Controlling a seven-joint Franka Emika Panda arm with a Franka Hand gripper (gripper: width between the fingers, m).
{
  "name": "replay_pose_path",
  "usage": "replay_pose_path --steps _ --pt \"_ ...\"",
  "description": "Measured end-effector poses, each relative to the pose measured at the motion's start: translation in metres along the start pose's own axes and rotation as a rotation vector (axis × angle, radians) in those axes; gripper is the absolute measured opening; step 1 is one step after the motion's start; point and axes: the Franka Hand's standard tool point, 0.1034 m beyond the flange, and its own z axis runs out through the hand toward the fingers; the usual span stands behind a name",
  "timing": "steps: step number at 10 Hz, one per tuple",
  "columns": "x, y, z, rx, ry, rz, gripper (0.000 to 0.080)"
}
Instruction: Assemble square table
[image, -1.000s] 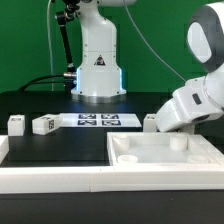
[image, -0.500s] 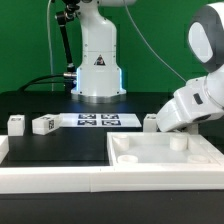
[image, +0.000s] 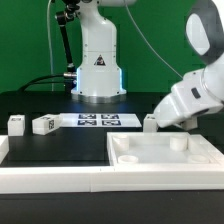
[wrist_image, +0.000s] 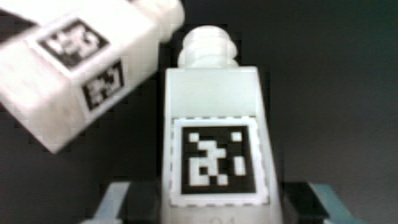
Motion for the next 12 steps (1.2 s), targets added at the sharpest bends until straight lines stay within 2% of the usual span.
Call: replay_pose_path --steps 2,5,6,7,8,9,10,12 --pt "-0.010 0.002 -0.018 -0.011 0.027 -0.011 0.0288" --pt "0.000 0.004 -0.020 -0.016 0.101 -0.012 0.0288" --pt "0.002 0.011 -0.024 -0.020 0.175 -0.038 0.0288" --pt "-0.005 0.021 -0.034 -0.024 0.237 -0.057 0.0288" --pt "-0.016 0.036 -0.049 -0.017 0.308 -0.073 0.0288" --pt "-0.027 0.052 -0.067 -0.032 0.406 -0.053 0.0288" --pt "-0.033 0.057 -0.075 -0.045 0.462 -0.042 0.0288" --pt "-0.026 0.061 -0.074 -0.062 0.620 -0.034 0.0288"
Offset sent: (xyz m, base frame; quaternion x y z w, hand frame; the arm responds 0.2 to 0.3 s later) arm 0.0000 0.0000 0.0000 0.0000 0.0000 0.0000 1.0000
